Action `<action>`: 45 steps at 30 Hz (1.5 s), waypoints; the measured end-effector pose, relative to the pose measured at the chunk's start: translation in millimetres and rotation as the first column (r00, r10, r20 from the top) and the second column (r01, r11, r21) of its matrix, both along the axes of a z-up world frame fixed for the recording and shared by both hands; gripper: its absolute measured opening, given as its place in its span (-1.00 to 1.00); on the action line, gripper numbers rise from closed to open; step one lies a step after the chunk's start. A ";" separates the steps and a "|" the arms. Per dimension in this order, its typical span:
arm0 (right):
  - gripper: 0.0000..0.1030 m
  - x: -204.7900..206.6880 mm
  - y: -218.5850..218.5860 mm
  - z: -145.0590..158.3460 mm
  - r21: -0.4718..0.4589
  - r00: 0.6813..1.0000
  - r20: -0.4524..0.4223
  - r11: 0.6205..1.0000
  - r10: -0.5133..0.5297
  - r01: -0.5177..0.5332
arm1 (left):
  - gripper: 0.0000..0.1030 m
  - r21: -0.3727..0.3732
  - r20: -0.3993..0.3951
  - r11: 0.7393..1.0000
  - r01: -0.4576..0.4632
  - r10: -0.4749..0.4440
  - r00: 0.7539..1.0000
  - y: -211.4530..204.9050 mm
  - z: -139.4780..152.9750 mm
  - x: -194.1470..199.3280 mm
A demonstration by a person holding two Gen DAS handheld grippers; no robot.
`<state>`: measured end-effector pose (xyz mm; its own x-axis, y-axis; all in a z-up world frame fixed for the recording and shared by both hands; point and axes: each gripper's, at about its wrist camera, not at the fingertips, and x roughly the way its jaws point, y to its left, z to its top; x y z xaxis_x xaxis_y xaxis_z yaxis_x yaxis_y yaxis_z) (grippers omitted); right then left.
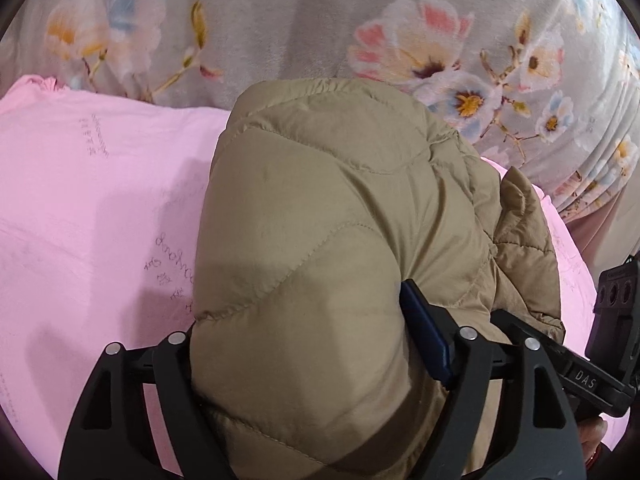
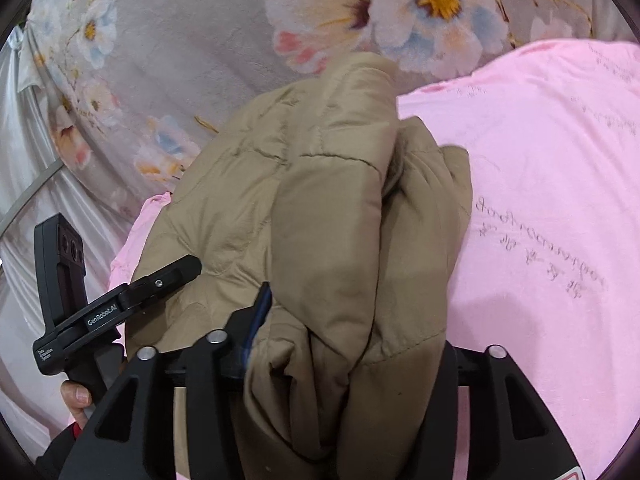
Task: Fold large clothes
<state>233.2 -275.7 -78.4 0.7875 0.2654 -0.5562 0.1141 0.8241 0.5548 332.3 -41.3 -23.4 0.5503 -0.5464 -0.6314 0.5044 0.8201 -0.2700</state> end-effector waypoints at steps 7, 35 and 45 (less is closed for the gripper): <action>0.19 -46.2 -12.3 34.3 -0.089 0.997 -0.069 0.996 0.015 -0.021 | 0.54 0.103 -0.007 0.994 -0.022 0.022 1.000 6.3 25.5 -19.5; -1.00 94.7 1.0 20.1 -0.401 0.980 -0.107 0.909 -0.167 0.111 | -0.97 0.354 0.290 0.893 -0.278 0.178 0.940 -107.2 16.1 31.2; -1.00 99.3 -2.4 7.8 -0.390 0.982 -0.080 0.912 -0.171 0.127 | -0.97 0.284 0.307 0.914 -0.291 0.201 0.930 -107.7 0.8 38.0</action>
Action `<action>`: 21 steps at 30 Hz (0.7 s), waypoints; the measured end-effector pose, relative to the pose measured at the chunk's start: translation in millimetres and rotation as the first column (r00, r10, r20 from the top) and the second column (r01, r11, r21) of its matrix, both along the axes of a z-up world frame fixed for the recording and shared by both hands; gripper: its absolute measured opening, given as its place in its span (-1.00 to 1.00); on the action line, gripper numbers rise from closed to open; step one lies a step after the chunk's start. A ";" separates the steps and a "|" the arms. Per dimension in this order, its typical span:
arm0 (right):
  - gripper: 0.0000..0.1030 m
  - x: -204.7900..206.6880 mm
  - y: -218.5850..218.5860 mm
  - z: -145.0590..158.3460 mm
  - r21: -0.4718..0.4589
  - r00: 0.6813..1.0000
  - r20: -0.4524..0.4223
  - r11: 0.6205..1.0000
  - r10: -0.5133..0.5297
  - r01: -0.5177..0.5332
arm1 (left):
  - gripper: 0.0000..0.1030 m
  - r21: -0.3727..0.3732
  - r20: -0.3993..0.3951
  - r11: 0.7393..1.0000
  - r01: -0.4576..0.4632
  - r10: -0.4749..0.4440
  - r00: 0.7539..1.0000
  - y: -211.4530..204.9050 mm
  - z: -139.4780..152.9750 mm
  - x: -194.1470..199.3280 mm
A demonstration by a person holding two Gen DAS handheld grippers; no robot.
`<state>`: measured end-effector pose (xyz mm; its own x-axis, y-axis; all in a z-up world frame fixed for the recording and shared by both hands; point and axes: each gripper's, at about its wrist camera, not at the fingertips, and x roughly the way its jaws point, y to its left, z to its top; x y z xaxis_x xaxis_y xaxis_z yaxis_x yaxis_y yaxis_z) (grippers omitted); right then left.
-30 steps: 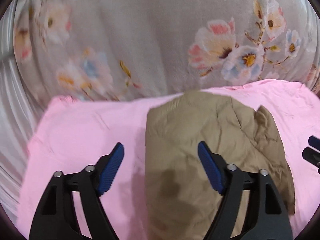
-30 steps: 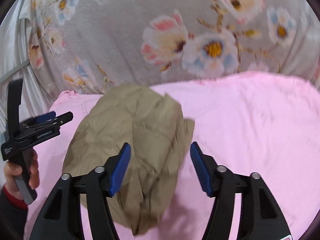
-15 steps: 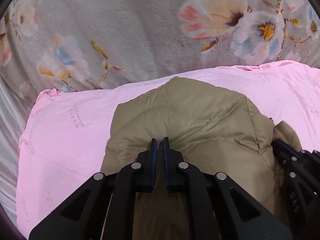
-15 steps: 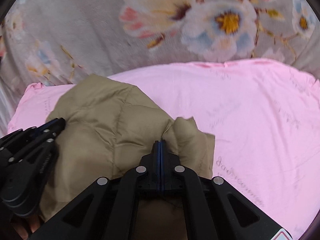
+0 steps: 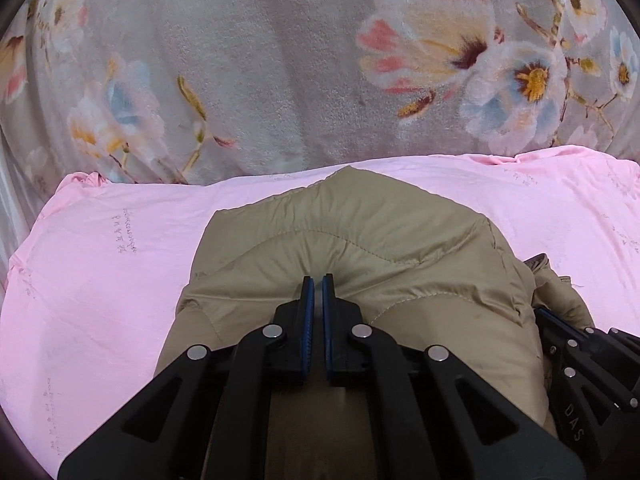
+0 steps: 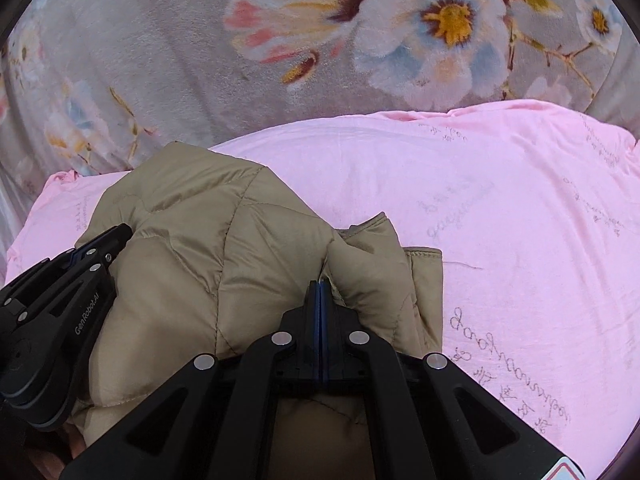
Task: Fold large clothes
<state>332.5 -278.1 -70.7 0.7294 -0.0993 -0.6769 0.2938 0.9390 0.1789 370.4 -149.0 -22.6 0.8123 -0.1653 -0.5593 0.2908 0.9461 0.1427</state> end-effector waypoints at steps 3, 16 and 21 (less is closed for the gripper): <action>-1.00 2.9 -0.3 -2.3 0.010 1.000 -0.005 1.000 0.003 -0.003 | -0.97 0.000 0.011 1.000 -0.011 0.011 1.000 -1.6 -1.8 1.3; -1.00 5.2 -2.7 -5.7 0.039 1.000 0.006 0.999 0.005 -0.005 | -0.98 0.005 0.017 1.000 -0.015 0.015 1.000 -3.2 -2.8 3.7; -1.00 4.9 -2.9 -2.3 0.026 1.000 -0.005 0.999 0.019 -0.019 | -0.97 0.022 0.018 1.000 -0.020 0.019 1.000 -3.9 -0.3 3.8</action>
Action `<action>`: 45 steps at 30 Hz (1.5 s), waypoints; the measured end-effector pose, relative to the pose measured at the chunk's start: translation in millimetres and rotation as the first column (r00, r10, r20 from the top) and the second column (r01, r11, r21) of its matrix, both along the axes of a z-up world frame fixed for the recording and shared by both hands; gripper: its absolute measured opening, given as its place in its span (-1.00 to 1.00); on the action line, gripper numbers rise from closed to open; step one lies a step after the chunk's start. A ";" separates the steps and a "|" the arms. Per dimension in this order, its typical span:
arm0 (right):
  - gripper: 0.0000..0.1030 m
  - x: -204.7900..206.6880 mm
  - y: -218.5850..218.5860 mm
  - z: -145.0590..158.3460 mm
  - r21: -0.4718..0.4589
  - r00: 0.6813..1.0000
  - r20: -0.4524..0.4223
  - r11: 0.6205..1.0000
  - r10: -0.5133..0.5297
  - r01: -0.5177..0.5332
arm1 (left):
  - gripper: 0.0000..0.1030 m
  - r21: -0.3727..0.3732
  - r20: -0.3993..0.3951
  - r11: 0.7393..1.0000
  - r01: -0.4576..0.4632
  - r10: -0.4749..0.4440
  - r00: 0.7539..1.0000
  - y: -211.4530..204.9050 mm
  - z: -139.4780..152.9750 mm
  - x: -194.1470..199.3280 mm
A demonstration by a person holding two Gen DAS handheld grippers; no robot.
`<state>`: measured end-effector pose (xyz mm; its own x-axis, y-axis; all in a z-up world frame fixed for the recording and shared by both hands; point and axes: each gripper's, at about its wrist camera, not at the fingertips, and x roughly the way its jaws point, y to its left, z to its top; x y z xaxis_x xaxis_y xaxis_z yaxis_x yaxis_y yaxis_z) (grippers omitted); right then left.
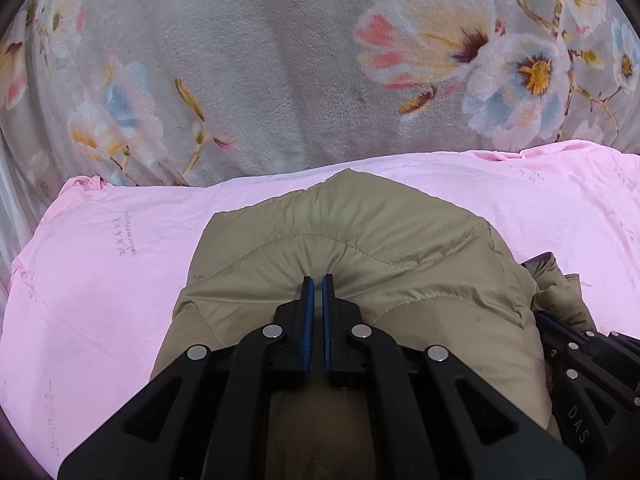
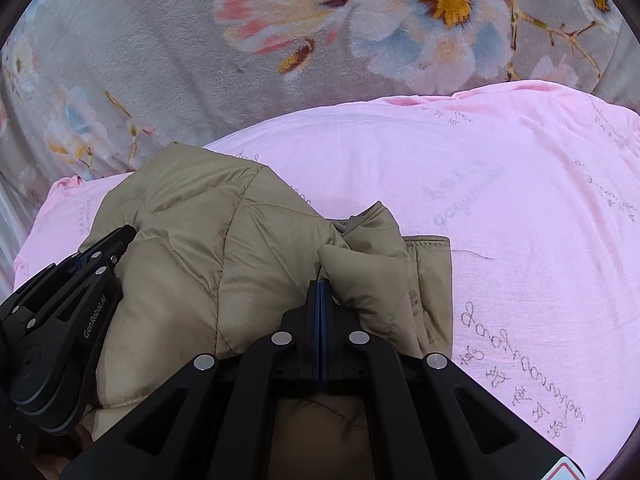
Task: Fold large clothes
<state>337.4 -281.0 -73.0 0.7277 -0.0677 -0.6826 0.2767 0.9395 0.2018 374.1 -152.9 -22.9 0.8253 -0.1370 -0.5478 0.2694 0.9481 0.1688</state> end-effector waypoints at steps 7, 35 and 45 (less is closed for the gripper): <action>-1.00 -87.7 12.6 34.3 -0.039 0.997 0.029 0.997 0.074 -0.073 | -0.91 -0.007 -0.035 0.999 0.050 -0.050 0.998 31.7 25.1 -58.1; -0.85 -241.2 69.0 19.9 -0.034 0.996 -0.048 0.997 0.072 -0.074 | -0.89 -0.039 -0.198 0.999 -0.009 0.001 0.980 104.5 -0.5 -206.1; -0.24 -296.8 101.1 4.0 -0.094 0.999 -0.021 0.995 0.044 -0.046 | -0.48 -0.022 -0.214 0.999 -0.036 0.030 0.976 119.7 -24.6 -257.9</action>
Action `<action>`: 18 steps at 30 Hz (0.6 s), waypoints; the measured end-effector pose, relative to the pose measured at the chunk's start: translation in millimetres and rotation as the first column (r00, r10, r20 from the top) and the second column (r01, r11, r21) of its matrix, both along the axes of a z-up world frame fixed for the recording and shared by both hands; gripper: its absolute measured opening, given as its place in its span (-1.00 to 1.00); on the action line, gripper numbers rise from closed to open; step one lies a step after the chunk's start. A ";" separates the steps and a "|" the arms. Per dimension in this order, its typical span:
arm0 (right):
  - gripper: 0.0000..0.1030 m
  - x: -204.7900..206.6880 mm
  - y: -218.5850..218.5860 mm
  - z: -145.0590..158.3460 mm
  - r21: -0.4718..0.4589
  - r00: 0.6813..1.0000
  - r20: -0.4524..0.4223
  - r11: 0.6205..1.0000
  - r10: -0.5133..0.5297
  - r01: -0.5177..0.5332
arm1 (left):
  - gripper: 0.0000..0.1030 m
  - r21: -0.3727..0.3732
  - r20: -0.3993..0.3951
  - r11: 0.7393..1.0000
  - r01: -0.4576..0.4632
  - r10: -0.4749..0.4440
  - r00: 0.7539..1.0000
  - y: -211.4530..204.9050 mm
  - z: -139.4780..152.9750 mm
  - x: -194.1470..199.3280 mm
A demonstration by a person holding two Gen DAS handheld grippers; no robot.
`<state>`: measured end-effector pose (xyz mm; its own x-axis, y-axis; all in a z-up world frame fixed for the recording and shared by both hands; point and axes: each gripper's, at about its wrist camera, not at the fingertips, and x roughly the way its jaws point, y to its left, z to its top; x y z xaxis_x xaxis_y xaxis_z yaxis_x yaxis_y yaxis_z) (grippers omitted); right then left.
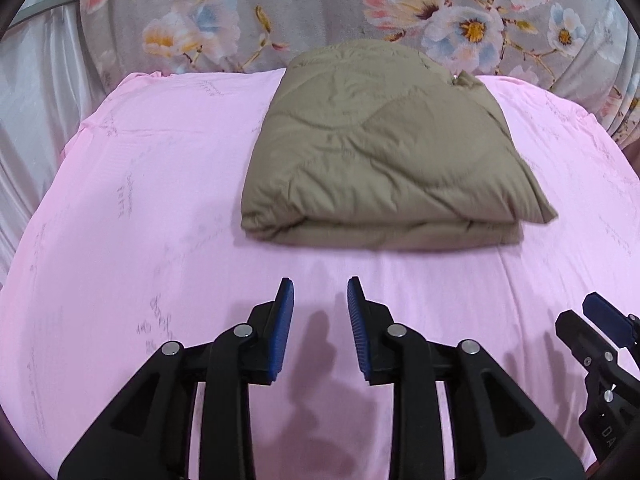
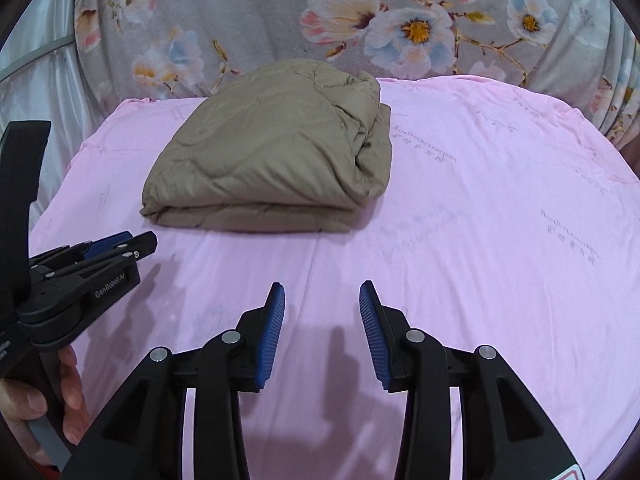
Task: Fold large clothes
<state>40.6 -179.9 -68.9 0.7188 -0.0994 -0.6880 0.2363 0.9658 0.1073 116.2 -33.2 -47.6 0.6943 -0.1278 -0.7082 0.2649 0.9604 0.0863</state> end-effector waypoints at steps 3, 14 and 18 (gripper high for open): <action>-0.24 -6.5 2.9 -8.9 0.006 1.000 -0.017 1.000 -0.007 0.007 | -0.48 0.003 -0.011 1.000 0.006 -0.006 1.000 0.6 -10.7 -9.1; -0.34 51.5 -31.6 44.0 0.016 0.998 0.055 1.000 -0.016 0.016 | -0.48 0.009 0.083 0.999 -0.050 0.049 0.995 6.7 33.5 35.7; -0.53 102.3 -49.4 54.8 0.057 0.999 0.047 0.998 -0.027 0.024 | -0.48 0.036 0.070 0.996 -0.085 0.083 0.994 8.6 34.1 79.1</action>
